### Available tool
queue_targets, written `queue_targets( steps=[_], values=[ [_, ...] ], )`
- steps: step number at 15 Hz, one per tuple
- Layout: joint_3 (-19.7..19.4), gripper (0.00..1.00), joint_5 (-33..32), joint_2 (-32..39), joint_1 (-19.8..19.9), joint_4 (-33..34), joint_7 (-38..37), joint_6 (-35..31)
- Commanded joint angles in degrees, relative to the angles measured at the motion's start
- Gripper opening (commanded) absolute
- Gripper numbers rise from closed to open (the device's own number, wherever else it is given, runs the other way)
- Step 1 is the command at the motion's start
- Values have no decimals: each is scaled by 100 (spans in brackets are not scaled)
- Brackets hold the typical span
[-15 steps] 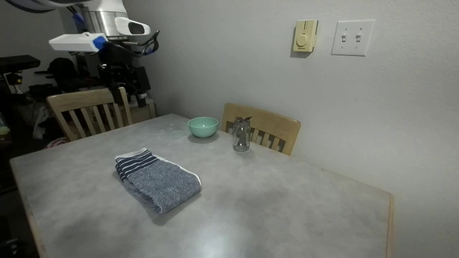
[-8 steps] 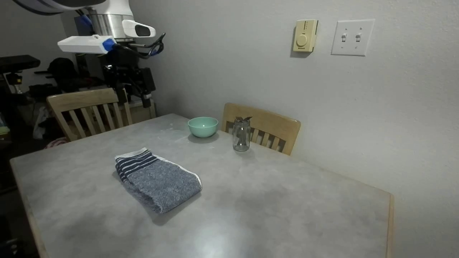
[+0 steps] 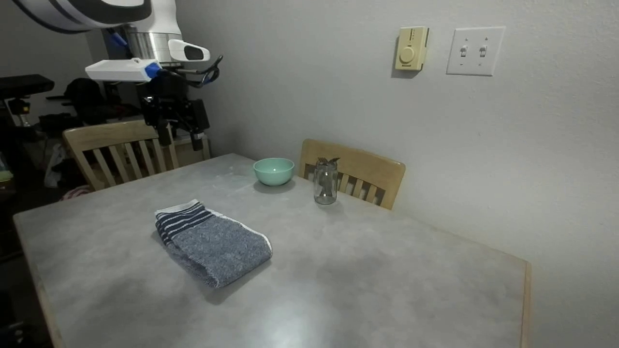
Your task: Unfold the towel once
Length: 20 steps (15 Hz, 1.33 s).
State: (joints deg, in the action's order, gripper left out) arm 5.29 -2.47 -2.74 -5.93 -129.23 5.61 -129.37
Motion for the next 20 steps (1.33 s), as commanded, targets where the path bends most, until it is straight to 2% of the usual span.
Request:
queue_targets(
  steps=[1,4,9,15,20],
  values=[
    [135,100,-460,498,-74,354,-534,-110],
    [202,100,-602,948,-184,576,-691,-486],
    [294,100,-437,1858,-309,1174,-311,-952],
    [485,100,-210,2794,-337,1924,184,-809],
    [625,100,49,3138,-340,2170,394,-601]
  ],
)
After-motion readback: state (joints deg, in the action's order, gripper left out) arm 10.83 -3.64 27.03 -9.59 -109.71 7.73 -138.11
